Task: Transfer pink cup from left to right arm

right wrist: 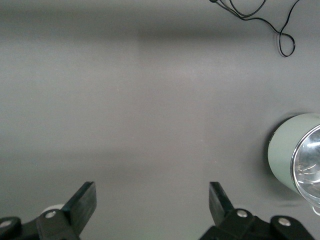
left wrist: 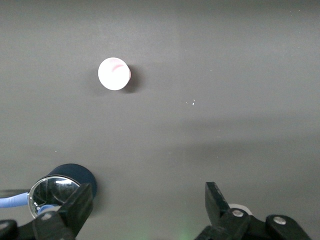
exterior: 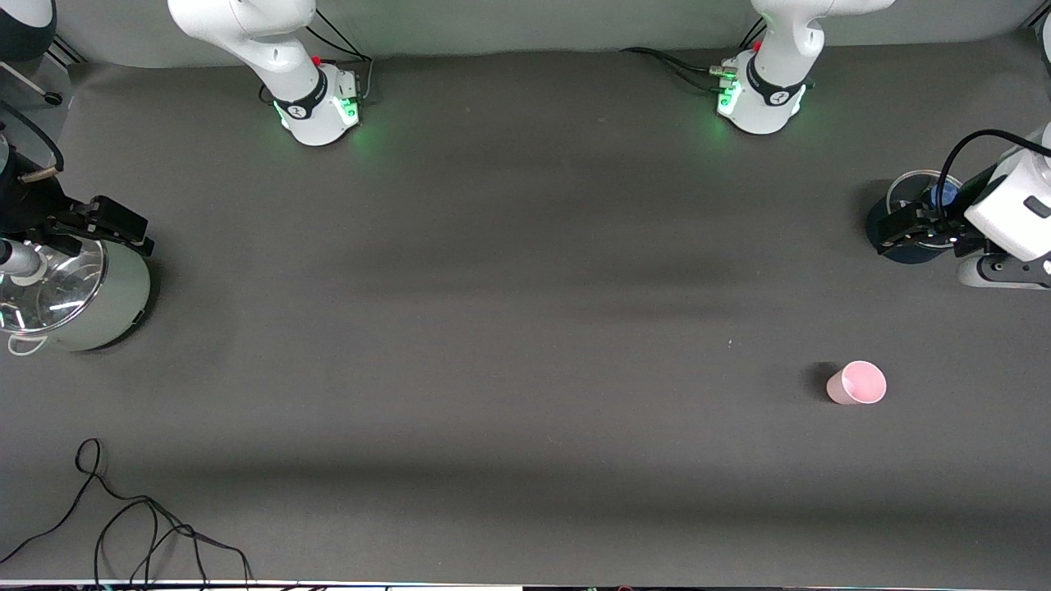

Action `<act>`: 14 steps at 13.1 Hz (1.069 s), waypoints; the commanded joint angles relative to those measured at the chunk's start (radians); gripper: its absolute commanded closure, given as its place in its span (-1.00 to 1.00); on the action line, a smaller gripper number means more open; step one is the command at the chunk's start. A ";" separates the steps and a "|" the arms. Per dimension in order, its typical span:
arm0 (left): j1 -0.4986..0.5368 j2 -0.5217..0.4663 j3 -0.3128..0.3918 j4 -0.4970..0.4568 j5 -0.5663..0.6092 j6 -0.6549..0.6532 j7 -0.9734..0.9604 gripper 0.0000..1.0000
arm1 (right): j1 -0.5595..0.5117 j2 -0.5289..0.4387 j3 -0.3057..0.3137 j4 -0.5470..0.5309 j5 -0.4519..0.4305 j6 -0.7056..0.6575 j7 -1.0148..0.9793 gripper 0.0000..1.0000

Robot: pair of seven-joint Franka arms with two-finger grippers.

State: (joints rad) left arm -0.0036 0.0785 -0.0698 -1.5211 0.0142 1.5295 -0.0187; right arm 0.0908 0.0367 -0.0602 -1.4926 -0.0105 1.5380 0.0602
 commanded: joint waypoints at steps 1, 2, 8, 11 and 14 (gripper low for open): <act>-0.006 -0.002 0.001 0.013 0.017 0.000 0.023 -1.00 | 0.001 0.002 -0.006 0.015 0.017 -0.012 0.003 -1.00; -0.003 -0.002 0.002 0.013 0.017 0.001 0.037 -1.00 | 0.003 0.002 -0.004 0.015 0.015 -0.012 0.003 -1.00; 0.004 -0.003 0.002 0.015 0.013 0.004 0.111 -1.00 | -0.002 0.009 -0.016 0.017 0.014 -0.015 -0.009 -1.00; 0.004 -0.003 0.004 0.024 0.017 0.004 0.114 -1.00 | -0.002 0.009 -0.021 0.018 0.014 -0.015 -0.011 -1.00; 0.013 0.001 0.018 0.048 0.017 0.014 0.231 -1.00 | -0.003 0.009 -0.023 0.020 0.014 -0.015 -0.011 -1.00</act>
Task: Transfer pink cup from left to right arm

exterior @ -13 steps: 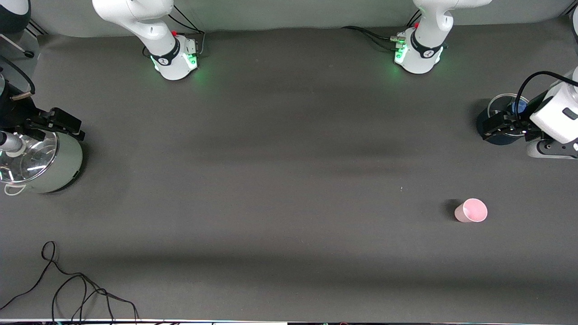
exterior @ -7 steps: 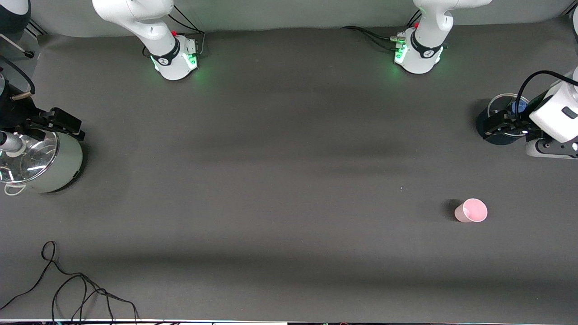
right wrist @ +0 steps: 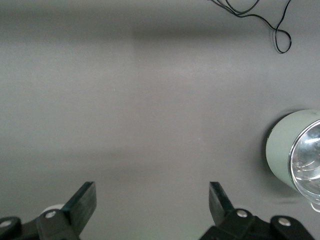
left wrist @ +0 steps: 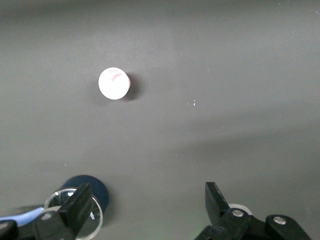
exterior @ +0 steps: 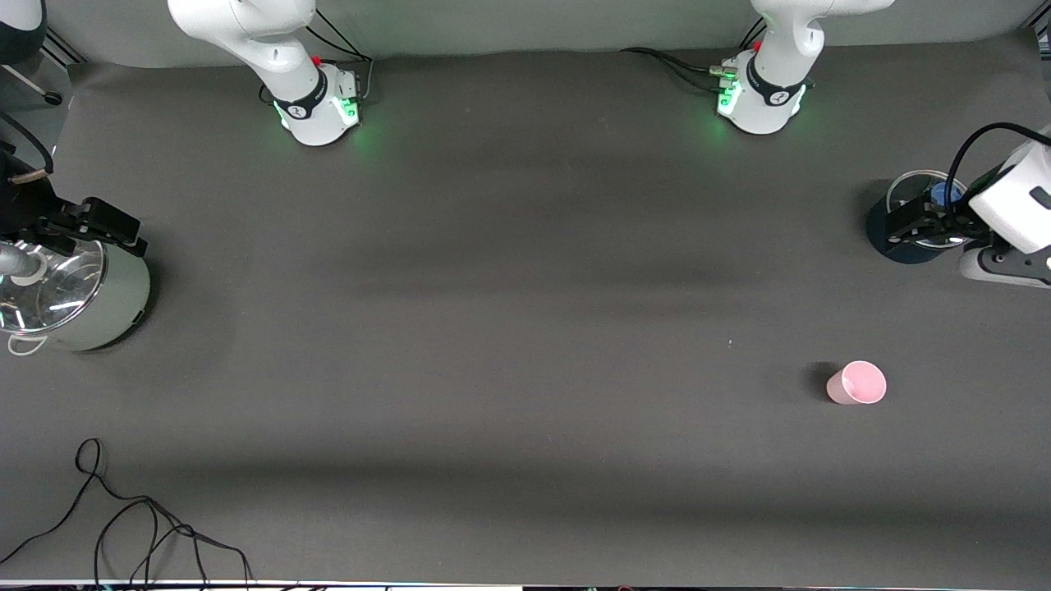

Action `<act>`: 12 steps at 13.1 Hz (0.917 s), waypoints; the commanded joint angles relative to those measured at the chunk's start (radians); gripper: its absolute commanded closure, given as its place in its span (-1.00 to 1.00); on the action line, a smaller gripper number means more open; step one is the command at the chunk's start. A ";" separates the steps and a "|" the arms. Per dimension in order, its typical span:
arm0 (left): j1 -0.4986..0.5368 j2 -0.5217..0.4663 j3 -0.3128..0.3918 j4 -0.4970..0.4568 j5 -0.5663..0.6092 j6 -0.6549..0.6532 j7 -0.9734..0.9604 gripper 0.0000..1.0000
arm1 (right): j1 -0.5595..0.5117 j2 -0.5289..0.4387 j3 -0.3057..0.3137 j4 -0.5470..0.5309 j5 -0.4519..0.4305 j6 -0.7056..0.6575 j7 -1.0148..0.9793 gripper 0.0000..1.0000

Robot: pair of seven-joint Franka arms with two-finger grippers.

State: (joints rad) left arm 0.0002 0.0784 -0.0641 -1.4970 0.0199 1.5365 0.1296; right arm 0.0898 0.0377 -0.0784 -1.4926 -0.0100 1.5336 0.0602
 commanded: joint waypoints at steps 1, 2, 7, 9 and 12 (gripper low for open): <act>0.044 0.001 0.013 0.024 -0.004 0.011 0.144 -1.00 | -0.001 0.010 -0.004 0.023 0.013 -0.010 -0.008 -1.00; 0.064 0.001 0.013 0.024 -0.009 0.011 0.192 -1.00 | -0.001 0.010 -0.006 0.029 0.013 -0.010 0.006 -1.00; 0.159 0.009 0.027 0.027 -0.030 0.062 0.471 -1.00 | 0.014 0.022 -0.054 0.051 0.015 -0.020 -0.008 -1.00; 0.245 0.041 0.027 0.027 -0.108 0.100 0.701 -1.00 | 0.013 0.022 -0.054 0.051 0.019 -0.020 -0.010 -1.00; 0.357 0.110 0.026 0.030 -0.233 0.105 0.887 -1.00 | 0.014 0.022 -0.054 0.051 0.019 -0.020 -0.011 -1.00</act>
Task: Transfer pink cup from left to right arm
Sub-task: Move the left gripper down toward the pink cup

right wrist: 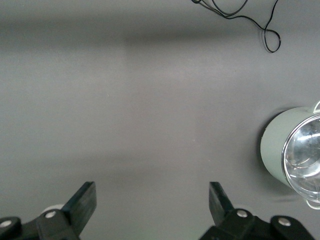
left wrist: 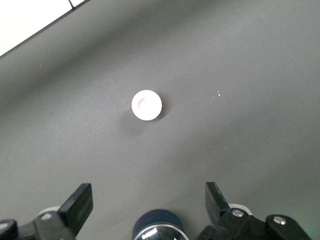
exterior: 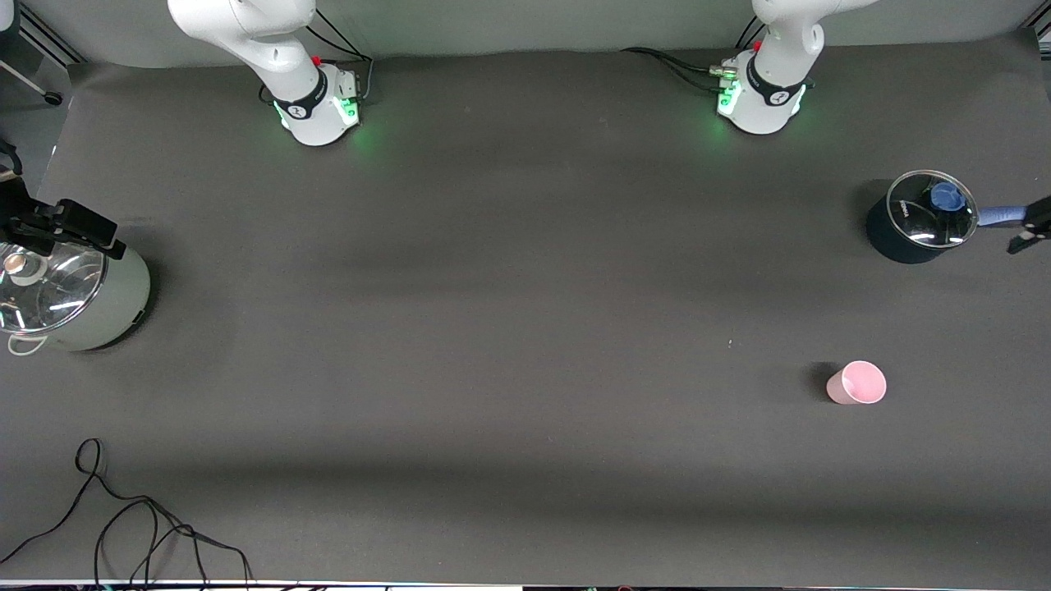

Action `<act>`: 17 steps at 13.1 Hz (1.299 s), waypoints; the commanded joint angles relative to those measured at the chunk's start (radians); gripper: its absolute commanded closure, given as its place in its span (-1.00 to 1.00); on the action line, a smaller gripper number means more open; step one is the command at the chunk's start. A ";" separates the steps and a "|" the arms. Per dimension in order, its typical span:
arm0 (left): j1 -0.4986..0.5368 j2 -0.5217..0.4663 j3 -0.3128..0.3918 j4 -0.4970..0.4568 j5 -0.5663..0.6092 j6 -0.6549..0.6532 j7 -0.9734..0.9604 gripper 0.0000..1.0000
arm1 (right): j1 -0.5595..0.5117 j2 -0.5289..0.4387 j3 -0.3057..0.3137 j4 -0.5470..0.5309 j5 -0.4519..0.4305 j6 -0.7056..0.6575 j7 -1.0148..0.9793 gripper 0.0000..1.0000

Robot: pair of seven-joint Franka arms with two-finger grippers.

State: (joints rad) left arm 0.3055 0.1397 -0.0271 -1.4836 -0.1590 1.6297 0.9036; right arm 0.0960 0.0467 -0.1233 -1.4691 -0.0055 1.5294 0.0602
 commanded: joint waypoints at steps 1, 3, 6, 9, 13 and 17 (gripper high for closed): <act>0.066 0.085 -0.010 0.040 -0.088 0.012 0.195 -1.00 | 0.008 0.013 -0.009 0.026 0.015 -0.017 -0.010 -1.00; 0.128 0.161 -0.011 0.074 -0.178 0.010 0.370 -1.00 | 0.008 0.013 -0.009 0.027 0.015 -0.017 -0.011 -1.00; 0.180 0.256 -0.013 0.077 -0.298 0.012 0.627 -1.00 | 0.010 0.013 -0.007 0.021 0.015 -0.020 -0.011 -1.00; 0.230 0.365 -0.013 0.078 -0.433 0.012 0.869 -1.00 | 0.010 0.013 -0.006 0.021 0.015 -0.022 -0.011 -1.00; 0.264 0.510 -0.013 0.079 -0.542 0.058 1.134 -1.00 | 0.010 0.013 -0.006 0.021 0.015 -0.022 -0.010 -1.00; 0.316 0.648 -0.014 0.074 -0.744 0.058 1.389 -1.00 | 0.008 0.012 -0.006 0.021 0.015 -0.037 -0.011 -1.00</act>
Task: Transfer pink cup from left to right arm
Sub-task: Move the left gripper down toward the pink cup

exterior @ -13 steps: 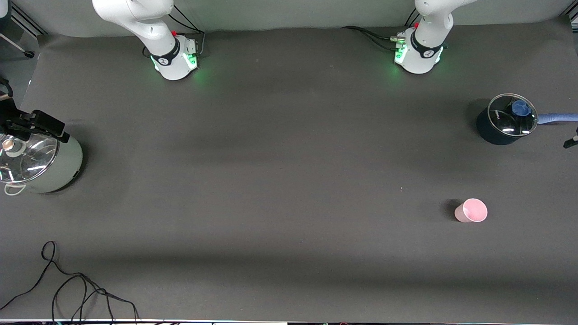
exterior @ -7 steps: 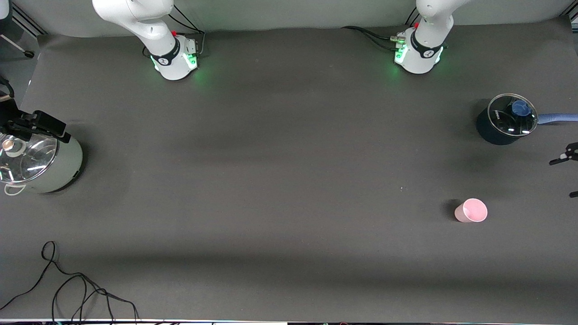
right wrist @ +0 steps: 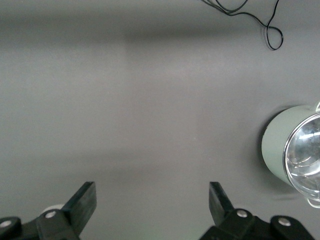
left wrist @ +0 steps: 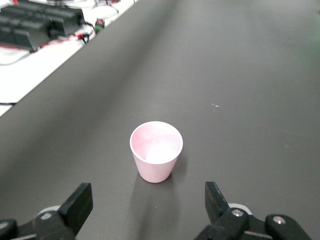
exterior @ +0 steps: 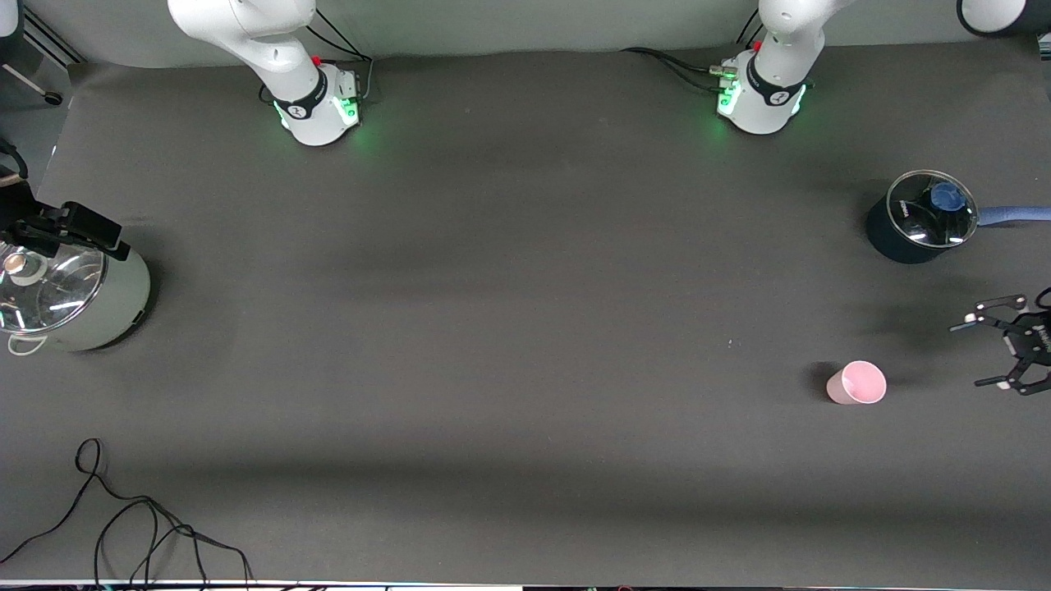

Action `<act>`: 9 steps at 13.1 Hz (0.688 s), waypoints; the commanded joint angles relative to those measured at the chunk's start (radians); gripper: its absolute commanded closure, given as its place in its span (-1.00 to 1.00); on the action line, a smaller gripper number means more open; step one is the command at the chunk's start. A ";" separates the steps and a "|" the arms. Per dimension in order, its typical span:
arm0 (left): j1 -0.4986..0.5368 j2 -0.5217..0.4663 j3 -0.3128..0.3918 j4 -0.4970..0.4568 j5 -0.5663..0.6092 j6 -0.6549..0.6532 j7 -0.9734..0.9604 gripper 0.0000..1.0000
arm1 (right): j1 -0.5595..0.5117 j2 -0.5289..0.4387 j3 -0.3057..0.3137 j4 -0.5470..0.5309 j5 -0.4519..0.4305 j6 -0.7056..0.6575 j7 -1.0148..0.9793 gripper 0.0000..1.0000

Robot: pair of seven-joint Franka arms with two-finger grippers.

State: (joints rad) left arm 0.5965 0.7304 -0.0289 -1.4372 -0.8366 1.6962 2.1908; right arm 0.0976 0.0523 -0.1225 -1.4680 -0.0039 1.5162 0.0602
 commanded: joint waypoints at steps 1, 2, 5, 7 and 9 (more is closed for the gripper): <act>0.026 0.087 -0.014 0.029 -0.081 -0.009 0.128 -1.00 | 0.008 0.007 -0.006 0.020 0.013 -0.024 -0.013 -1.00; 0.026 0.113 -0.016 0.029 -0.097 -0.007 0.141 -1.00 | 0.007 0.009 -0.006 0.018 0.013 -0.024 -0.013 -1.00; 0.025 0.200 -0.022 0.043 -0.139 -0.007 0.174 -1.00 | 0.007 0.009 -0.006 0.018 0.013 -0.024 -0.014 -1.00; 0.025 0.245 -0.023 0.047 -0.180 -0.006 0.234 -0.99 | 0.008 0.004 -0.006 0.006 0.013 -0.024 -0.013 -1.00; 0.025 0.268 -0.025 0.058 -0.187 -0.006 0.244 -0.99 | 0.007 0.004 -0.006 0.008 0.013 -0.024 -0.013 -1.00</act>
State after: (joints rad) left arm 0.6163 0.9657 -0.0477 -1.4202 -1.0033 1.6969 2.4100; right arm 0.0977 0.0549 -0.1225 -1.4695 -0.0038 1.5078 0.0602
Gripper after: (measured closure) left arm 0.000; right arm 0.000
